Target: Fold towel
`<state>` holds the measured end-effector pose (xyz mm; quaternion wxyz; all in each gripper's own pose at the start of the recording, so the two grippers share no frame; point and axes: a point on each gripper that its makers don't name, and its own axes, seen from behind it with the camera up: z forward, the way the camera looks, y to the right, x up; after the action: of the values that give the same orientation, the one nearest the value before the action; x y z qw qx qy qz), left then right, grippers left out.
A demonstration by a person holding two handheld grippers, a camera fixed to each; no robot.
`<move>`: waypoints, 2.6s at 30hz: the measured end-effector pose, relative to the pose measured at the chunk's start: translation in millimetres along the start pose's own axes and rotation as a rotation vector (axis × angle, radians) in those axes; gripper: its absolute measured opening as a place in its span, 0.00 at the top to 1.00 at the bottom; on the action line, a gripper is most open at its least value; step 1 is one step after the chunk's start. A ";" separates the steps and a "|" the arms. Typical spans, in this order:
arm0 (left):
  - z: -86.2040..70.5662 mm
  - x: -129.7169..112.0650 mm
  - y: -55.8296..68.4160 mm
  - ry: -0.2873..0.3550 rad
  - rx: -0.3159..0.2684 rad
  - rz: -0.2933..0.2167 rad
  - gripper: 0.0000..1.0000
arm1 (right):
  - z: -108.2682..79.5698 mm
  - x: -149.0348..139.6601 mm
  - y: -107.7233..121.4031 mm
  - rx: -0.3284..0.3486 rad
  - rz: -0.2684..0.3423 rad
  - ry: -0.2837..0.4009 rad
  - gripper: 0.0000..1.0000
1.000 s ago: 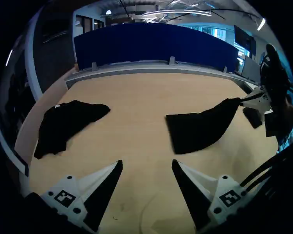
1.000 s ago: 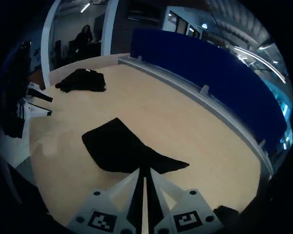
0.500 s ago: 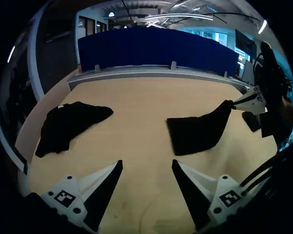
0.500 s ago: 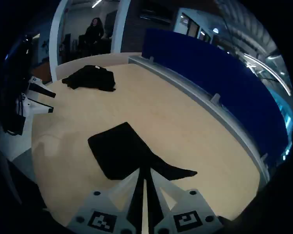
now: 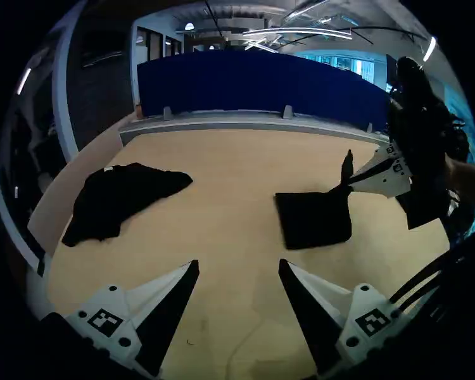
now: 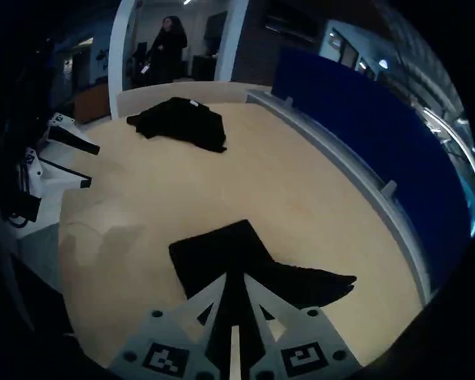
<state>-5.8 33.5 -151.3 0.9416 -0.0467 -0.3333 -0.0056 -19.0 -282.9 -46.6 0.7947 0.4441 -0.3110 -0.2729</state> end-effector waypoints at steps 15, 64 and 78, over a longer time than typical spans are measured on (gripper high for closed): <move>-4.4 -17.4 -8.0 -0.009 0.021 -0.032 0.06 | 84.9 -16.4 -66.4 0.139 -0.003 -0.079 0.96; 0.6 -12.3 5.6 -0.012 0.003 -0.024 0.06 | 36.2 -77.9 -28.8 -0.013 0.216 -0.114 0.02; 1.9 -14.9 11.4 -0.015 -0.004 -0.018 0.07 | 34.2 -99.9 -29.0 -0.022 0.264 -0.142 0.11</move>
<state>-18.1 44.7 -160.1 0.9388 -0.0459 -0.3410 -0.0145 -114.5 -243.5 -83.0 0.8046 0.3702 -0.4190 -0.2000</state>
